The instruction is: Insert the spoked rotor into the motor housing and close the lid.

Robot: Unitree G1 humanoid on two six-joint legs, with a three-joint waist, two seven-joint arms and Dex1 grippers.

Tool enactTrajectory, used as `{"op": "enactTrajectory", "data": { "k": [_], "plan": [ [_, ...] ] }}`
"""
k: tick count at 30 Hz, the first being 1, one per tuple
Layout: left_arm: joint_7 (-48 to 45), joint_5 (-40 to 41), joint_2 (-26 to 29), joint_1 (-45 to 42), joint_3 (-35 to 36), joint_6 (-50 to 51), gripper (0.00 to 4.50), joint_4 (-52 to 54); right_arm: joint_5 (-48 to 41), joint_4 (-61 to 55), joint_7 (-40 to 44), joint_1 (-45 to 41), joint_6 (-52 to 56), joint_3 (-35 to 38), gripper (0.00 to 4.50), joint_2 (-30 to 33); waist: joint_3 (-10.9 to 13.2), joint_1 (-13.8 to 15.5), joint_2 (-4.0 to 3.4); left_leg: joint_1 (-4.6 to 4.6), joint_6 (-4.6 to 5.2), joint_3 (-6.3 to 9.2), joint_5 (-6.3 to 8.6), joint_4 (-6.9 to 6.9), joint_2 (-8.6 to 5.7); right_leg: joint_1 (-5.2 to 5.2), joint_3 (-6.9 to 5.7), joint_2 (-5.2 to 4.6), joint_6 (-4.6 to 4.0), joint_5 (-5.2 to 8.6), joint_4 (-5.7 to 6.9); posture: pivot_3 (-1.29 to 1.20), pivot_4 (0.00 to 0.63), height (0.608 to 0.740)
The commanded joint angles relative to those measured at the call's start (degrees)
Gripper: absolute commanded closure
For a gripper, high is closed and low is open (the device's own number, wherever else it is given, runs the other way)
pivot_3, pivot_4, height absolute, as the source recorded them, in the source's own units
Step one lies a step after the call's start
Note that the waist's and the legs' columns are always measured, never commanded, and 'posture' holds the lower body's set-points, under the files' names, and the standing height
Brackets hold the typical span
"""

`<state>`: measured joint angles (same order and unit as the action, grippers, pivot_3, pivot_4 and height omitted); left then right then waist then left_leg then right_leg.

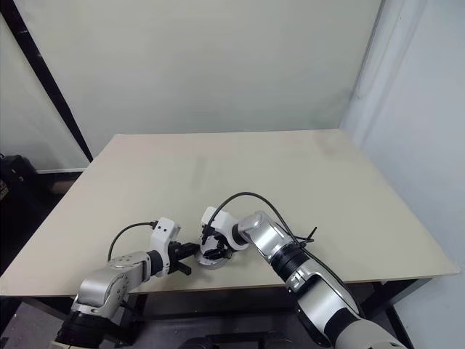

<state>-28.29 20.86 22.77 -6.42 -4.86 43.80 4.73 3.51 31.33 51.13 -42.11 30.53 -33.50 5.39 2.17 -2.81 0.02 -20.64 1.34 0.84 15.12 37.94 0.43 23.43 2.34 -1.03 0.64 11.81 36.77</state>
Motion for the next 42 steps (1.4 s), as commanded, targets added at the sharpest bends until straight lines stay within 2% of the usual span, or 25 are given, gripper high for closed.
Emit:
{"op": "enactTrajectory", "data": {
  "k": [1,11,13,15,23,25,29,35,42],
  "plan": [
    [-0.6,-0.7,-0.1,-0.4,-0.8,0.2,4.50,0.1,3.5,3.4,-1.2,1.0,2.0,-1.1,1.26,1.9,0.0,0.0,0.00,0.00,0.01,0.00,0.00,0.00,0.00,0.00,0.00,0.00,0.00,0.00,0.00,0.00,0.000,0.740],
    [-0.7,-1.3,-0.6,0.1,-1.4,0.5,4.50,0.1,-0.9,-0.9,-1.9,1.3,6.3,5.5,1.26,0.1,0.0,0.0,0.00,-0.01,0.01,0.01,0.00,-0.02,0.02,0.02,-0.02,0.02,0.00,0.00,0.00,0.00,0.000,0.740],
    [-0.7,-1.4,-0.8,0.2,-1.6,0.5,4.50,0.1,-2.3,-3.4,-0.9,1.3,8.4,6.6,0.54,0.4,0.0,0.0,0.00,-0.04,0.01,0.06,0.00,-0.02,0.03,0.03,-0.03,0.02,0.00,0.00,0.00,0.00,0.000,0.740],
    [-0.7,-1.5,-0.9,0.3,-1.7,0.5,4.50,0.1,-3.7,-5.6,-1.3,1.5,10.1,8.4,0.02,0.3,0.0,0.0,0.01,-0.07,0.04,0.08,0.02,-0.02,0.02,0.04,-0.01,0.01,0.00,0.00,-0.01,0.00,0.000,0.740],
    [-0.9,-1.9,-1.3,0.0,-2.1,0.3,4.50,-0.3,-6.4,-8.9,-3.4,1.8,14.8,13.7,0.02,1.0,0.0,0.0,0.00,-0.12,0.08,0.02,0.04,-0.08,-0.04,0.07,-0.03,0.08,0.01,0.00,-0.01,0.00,0.000,0.740],
    [-1.1,-2.2,-1.4,-0.1,-2.2,0.2,4.50,-0.5,-7.9,-7.1,-6.9,1.3,17.0,18.0,0.02,0.0,0.0,0.0,0.00,-0.12,0.08,0.02,0.04,-0.09,-0.11,0.07,-0.03,0.09,0.01,0.01,-0.01,0.00,0.000,0.740],
    [-1.4,-2.5,-1.7,-0.3,-2.3,0.0,4.50,-0.8,-13.3,-1.3,-11.6,-0.9,28.5,28.4,0.02,-0.7,0.0,0.0,0.01,-0.14,0.08,0.04,0.04,-0.08,0.00,0.07,-0.02,0.04,0.01,0.01,-0.02,0.00,0.000,0.740],
    [-1.5,-2.8,-2.1,-0.3,-2.5,-0.4,4.50,-1.1,-18.0,5.9,-14.5,-1.6,38.1,36.4,0.02,-0.6,0.0,0.0,0.00,-0.17,0.18,-0.06,0.09,-0.09,-0.10,0.07,0.09,0.02,0.02,0.01,-0.07,0.00,0.000,0.740],
    [-1.8,-3.0,-2.3,-0.1,-2.5,-0.5,4.50,-0.9,-23.6,11.3,-17.8,-2.5,43.4,45.8,0.02,-2.7,0.0,0.0,-0.01,-0.16,0.20,-0.05,0.10,-0.11,-0.20,0.06,0.07,0.07,0.04,0.01,-0.06,0.00,0.000,0.740]
  ]
}}
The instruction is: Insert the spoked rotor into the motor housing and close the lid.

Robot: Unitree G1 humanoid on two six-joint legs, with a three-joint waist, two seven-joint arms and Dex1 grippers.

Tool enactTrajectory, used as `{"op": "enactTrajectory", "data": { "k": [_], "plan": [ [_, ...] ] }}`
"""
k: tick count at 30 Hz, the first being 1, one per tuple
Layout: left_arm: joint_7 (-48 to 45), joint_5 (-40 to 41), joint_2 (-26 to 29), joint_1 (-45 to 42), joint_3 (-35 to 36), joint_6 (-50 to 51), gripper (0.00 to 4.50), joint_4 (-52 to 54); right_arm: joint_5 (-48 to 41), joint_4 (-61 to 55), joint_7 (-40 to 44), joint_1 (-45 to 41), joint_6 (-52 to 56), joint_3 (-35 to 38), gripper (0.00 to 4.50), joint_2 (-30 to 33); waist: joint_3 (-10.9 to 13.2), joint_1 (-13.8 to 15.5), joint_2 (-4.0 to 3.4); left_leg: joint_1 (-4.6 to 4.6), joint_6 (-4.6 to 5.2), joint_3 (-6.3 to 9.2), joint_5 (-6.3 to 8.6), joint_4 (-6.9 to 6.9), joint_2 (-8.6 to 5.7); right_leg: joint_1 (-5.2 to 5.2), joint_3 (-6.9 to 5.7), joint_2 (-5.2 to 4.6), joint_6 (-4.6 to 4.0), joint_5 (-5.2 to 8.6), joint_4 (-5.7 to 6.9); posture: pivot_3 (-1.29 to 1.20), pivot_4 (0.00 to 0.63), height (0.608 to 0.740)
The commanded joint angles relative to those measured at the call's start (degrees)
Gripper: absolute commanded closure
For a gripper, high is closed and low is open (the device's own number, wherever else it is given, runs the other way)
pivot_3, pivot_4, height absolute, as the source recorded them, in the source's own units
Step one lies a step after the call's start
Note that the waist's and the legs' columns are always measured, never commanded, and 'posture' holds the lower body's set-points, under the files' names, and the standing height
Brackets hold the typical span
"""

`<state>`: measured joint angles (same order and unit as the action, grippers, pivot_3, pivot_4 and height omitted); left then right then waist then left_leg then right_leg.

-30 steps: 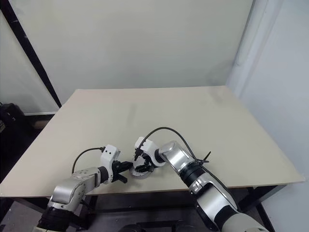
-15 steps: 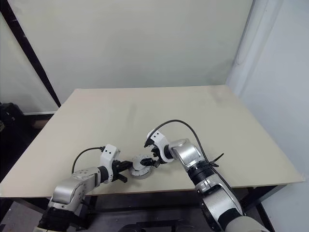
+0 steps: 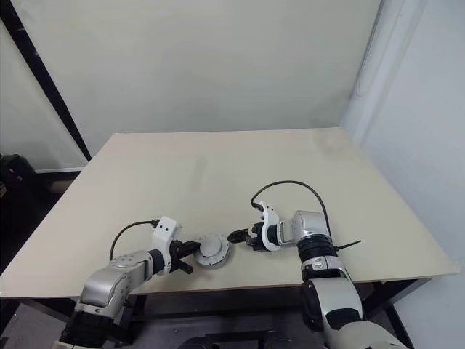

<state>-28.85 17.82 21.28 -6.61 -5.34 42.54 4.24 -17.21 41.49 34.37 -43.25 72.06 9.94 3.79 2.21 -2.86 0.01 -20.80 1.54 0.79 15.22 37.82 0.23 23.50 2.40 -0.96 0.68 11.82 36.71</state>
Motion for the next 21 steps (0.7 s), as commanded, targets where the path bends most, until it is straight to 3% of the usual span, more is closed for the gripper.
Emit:
{"op": "enactTrajectory", "data": {
  "k": [1,18,21],
  "plan": [
    [-1.2,0.0,-0.8,0.2,-2.0,0.9,4.50,-0.3,-3.6,1.7,-1.5,-1.3,2.3,3.6,0.02,-1.6,0.0,0.0,0.00,0.00,0.00,0.00,0.00,0.00,0.00,0.00,0.00,0.00,0.00,0.00,0.00,0.00,0.000,0.740],
    [-1.0,0.1,-0.5,0.8,-1.8,1.6,4.50,0.8,-9.6,2.9,-8.6,1.3,3.7,12.5,0.02,-9.3,0.0,-0.1,0.00,0.02,0.08,0.01,0.06,-0.01,0.10,0.02,0.01,0.02,0.04,0.02,-0.01,0.00,0.000,0.740],
    [-1.0,0.1,-0.5,0.8,-1.7,1.7,4.50,0.9,-10.4,3.5,-10.0,1.5,3.5,14.4,0.62,-9.4,0.0,-0.1,-0.01,0.03,0.08,0.00,0.06,-0.03,0.19,0.04,-0.02,0.04,0.04,0.02,-0.01,0.00,0.000,0.740]
  ]
}}
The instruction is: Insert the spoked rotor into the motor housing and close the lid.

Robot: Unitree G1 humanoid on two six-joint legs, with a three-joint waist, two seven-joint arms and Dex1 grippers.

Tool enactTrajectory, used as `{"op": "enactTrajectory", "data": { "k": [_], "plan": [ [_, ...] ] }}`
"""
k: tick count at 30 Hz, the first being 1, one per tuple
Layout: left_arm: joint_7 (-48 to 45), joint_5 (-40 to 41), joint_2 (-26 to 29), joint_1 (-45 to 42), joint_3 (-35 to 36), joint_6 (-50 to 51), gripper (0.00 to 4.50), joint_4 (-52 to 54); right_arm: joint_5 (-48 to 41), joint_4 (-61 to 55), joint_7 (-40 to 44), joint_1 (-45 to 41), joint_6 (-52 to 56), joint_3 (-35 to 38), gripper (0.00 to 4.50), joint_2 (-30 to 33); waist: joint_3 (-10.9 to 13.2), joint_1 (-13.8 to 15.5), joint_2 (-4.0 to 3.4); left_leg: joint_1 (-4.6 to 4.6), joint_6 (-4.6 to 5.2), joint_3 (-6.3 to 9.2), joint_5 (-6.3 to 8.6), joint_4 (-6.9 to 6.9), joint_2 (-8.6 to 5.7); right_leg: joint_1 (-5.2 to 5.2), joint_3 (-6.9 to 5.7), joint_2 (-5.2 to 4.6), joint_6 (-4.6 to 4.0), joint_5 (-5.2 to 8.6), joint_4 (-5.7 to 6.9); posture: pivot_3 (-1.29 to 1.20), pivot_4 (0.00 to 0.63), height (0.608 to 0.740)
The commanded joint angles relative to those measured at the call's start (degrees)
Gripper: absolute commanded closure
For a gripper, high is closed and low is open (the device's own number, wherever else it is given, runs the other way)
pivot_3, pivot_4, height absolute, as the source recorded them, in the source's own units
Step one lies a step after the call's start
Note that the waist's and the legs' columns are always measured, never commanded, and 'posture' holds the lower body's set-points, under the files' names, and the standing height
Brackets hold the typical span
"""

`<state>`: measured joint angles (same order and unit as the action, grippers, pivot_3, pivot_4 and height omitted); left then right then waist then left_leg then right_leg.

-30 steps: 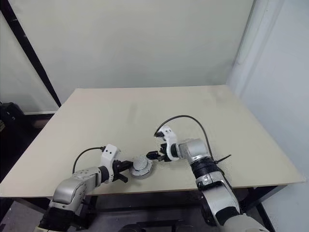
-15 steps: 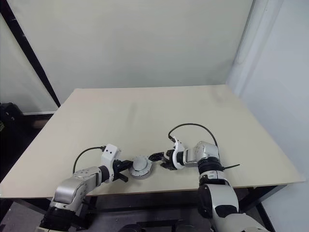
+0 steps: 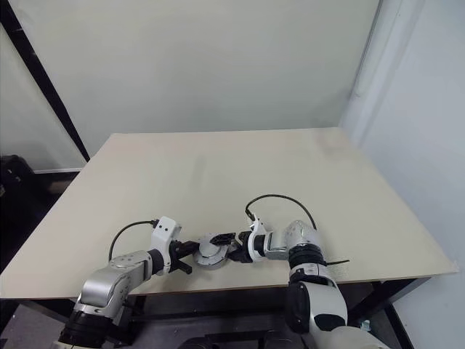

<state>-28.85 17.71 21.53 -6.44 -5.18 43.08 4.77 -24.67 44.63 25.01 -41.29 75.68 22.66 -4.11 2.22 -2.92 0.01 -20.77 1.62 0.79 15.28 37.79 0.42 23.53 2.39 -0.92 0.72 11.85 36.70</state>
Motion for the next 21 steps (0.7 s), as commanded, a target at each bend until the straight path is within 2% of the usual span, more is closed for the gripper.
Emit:
{"op": "enactTrajectory", "data": {
  "k": [1,5,7,9,21],
  "plan": [
    [-1.0,0.3,-0.7,0.7,-1.8,1.2,4.50,0.5,-3.1,0.5,-0.9,-0.3,0.0,2.1,0.94,-1.6,0.0,0.0,0.00,-0.01,0.00,-0.01,0.00,0.00,0.01,0.01,0.00,0.00,0.00,0.00,0.00,0.00,0.000,0.740],
    [-1.1,0.4,-0.8,0.8,-1.7,1.5,4.50,0.7,-3.8,1.1,-2.1,-0.1,0.1,3.8,2.26,-1.8,0.0,-0.3,-0.01,-0.02,0.03,-0.02,0.02,-0.03,0.02,0.03,0.04,0.00,0.00,0.00,-0.02,0.00,0.000,0.740],
    [-1.1,0.4,-0.8,0.8,-1.6,1.6,4.50,0.8,-4.1,1.1,-2.5,0.0,0.2,3.8,2.58,-1.8,0.0,-0.4,-0.04,0.03,0.03,-0.01,0.03,-0.06,0.03,0.03,0.04,0.01,0.00,0.00,-0.02,0.00,0.000,0.740],
    [-1.2,0.4,-1.0,0.9,-1.4,1.9,4.50,0.9,-4.5,1.0,-2.9,0.3,0.2,3.7,3.10,-2.0,0.0,-0.8,-0.03,0.02,0.04,-0.01,0.03,-0.05,0.03,0.05,0.02,0.02,0.00,0.00,-0.01,0.00,0.000,0.740],
    [0.4,-0.7,-2.2,0.6,0.1,2.6,4.50,0.2,-5.6,0.1,-4.0,1.4,-0.1,2.7,3.22,-1.9,0.0,-1.4,-0.04,0.06,0.04,0.02,0.03,-0.08,0.07,0.02,0.04,0.00,0.00,0.00,-0.02,0.00,0.000,0.740]
  ]
}}
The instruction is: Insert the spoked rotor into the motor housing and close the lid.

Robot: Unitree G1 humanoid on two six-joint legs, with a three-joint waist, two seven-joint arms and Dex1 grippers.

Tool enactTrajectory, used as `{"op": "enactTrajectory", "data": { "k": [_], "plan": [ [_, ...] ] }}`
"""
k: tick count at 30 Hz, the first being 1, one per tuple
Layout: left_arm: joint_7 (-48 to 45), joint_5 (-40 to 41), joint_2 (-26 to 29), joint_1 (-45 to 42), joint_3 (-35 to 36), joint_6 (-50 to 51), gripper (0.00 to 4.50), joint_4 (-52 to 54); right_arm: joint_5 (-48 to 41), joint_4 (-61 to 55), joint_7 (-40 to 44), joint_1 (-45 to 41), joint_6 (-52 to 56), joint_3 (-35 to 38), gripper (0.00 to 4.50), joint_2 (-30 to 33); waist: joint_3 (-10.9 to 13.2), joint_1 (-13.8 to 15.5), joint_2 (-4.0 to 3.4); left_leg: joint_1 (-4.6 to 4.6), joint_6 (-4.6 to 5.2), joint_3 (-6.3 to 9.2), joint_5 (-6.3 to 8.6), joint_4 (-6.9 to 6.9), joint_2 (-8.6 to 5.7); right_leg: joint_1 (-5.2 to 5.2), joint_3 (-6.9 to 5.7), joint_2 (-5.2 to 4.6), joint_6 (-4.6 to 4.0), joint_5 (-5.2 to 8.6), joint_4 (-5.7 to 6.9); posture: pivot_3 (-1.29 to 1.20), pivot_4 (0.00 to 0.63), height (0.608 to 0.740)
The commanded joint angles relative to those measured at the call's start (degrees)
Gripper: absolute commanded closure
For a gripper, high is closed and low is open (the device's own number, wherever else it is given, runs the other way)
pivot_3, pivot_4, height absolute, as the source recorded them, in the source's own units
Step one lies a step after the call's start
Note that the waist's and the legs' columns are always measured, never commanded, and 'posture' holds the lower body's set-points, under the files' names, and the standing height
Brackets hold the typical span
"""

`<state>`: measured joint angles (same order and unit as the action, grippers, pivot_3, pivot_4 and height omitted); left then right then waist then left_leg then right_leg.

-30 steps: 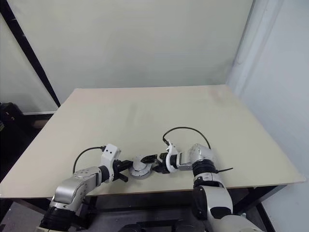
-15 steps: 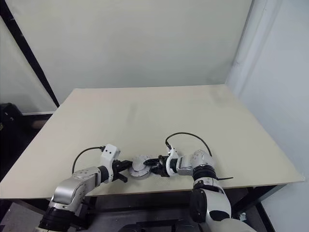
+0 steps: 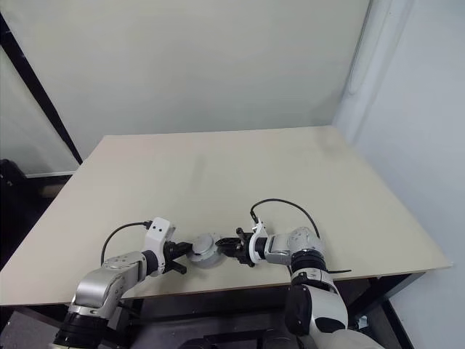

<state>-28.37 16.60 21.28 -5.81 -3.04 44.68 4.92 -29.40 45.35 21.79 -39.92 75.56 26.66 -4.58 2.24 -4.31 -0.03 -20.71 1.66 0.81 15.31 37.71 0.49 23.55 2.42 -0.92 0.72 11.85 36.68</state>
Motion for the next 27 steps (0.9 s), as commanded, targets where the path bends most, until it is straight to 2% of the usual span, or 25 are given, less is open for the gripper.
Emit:
{"op": "enactTrajectory", "data": {
  "k": [1,4,10,12,20,27],
  "plan": [
    [-0.3,0.9,-2.0,-0.2,-1.5,1.2,4.33,-0.1,-0.9,-0.8,-0.8,0.2,0.0,-1.4,3.22,-1.4,0.0,0.0,0.00,0.00,0.00,0.00,0.00,0.00,0.01,0.00,0.00,0.00,0.00,0.00,0.00,0.00,0.000,0.740],
    [-0.7,3.3,-2.4,-0.3,1.6,2.7,3.66,0.8,-0.9,-1.2,-0.8,0.4,0.1,-1.6,3.23,-1.4,0.0,0.0,0.00,-0.01,0.00,0.00,0.00,0.01,0.03,0.02,-0.01,0.00,0.00,0.00,0.00,0.00,0.000,0.740],
    [1.6,8.8,-3.8,-0.7,14.2,5.8,1.65,3.1,-1.7,-2.6,0.3,1.2,0.0,-2.1,3.23,-1.4,0.0,-0.1,0.07,-0.18,0.01,-0.01,0.00,-0.10,0.02,0.25,0.01,0.01,0.12,-0.07,0.00,0.00,0.000,0.740],
    [2.1,13.4,-4.3,-0.4,19.8,8.8,0.97,4.5,-2.3,-3.6,2.3,1.9,0.0,-3.3,3.23,-1.3,0.0,-0.4,0.09,-0.31,0.01,-0.02,0.00,-0.12,0.05,0.40,0.01,0.04,0.14,-0.08,0.00,0.00,0.000,0.740],
    [8.1,26.6,-8.6,0.5,33.4,15.5,0.95,6.1,-5.4,-5.8,7.4,3.9,-1.1,-4.6,3.26,-1.7,0.1,-1.3,0.13,-0.87,0.02,-0.01,-0.02,0.00,0.05,0.87,-0.04,0.08,0.15,-0.11,0.03,0.00,0.000,0.740],
    [13.5,33.4,-11.5,1.3,37.7,17.9,0.95,6.4,-7.9,-7.7,9.9,4.6,-2.5,-3.7,3.26,-2.8,0.2,-1.3,0.31,-0.90,0.01,0.01,0.00,0.09,0.05,0.86,-0.02,0.06,0.14,-0.11,0.02,0.00,0.000,0.740]
  ]
}}
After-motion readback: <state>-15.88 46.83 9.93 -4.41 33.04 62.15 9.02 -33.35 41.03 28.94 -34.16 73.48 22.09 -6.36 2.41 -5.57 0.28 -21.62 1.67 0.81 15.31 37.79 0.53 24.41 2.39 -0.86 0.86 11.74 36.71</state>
